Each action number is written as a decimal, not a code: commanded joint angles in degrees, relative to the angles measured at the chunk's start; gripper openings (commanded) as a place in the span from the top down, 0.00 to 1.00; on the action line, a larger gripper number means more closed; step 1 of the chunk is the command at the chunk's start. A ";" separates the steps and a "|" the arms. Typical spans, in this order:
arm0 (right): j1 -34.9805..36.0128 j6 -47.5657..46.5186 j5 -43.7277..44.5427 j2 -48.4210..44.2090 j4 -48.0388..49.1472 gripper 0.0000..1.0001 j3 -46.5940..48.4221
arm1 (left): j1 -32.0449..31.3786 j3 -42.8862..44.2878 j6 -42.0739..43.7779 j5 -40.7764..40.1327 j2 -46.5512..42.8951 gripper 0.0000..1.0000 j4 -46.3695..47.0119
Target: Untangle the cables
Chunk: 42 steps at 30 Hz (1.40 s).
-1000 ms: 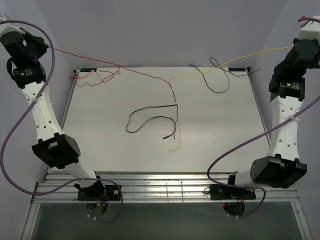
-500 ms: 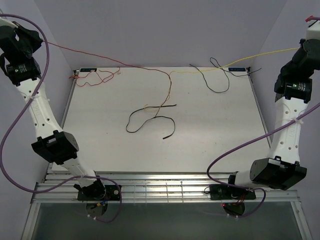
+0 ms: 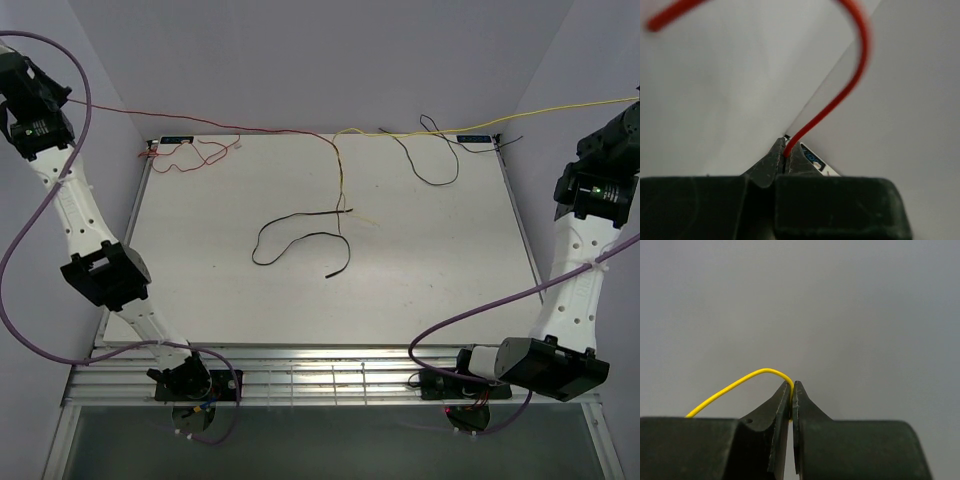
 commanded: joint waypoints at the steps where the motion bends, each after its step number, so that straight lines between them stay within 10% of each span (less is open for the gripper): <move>1: -3.52 -4.26 2.59 -2.21 8.18 0.92 -0.85 | 6.71 1.06 -0.07 -3.41 0.20 1.00 -2.85; 18: -0.31 4.15 -8.54 -0.72 -2.58 0.92 -1.91 | 11.21 -4.45 -4.30 16.87 -1.02 1.00 -2.33; 24: 19.73 -1.98 -7.88 1.56 -4.12 0.92 -4.20 | -3.98 -12.81 2.80 22.97 -6.47 1.00 2.24; 33: 28.53 8.21 -16.91 4.99 -13.43 0.92 1.33 | -12.87 -43.47 8.97 32.55 -15.61 0.99 7.07; 40: 34.35 12.60 -22.45 8.24 -18.26 0.92 12.75 | -18.84 -56.50 11.60 26.94 -13.17 0.88 6.11; 42: 35.49 15.05 -26.65 8.68 -20.10 0.92 14.60 | -19.90 -56.60 12.48 24.92 -11.50 0.71 4.45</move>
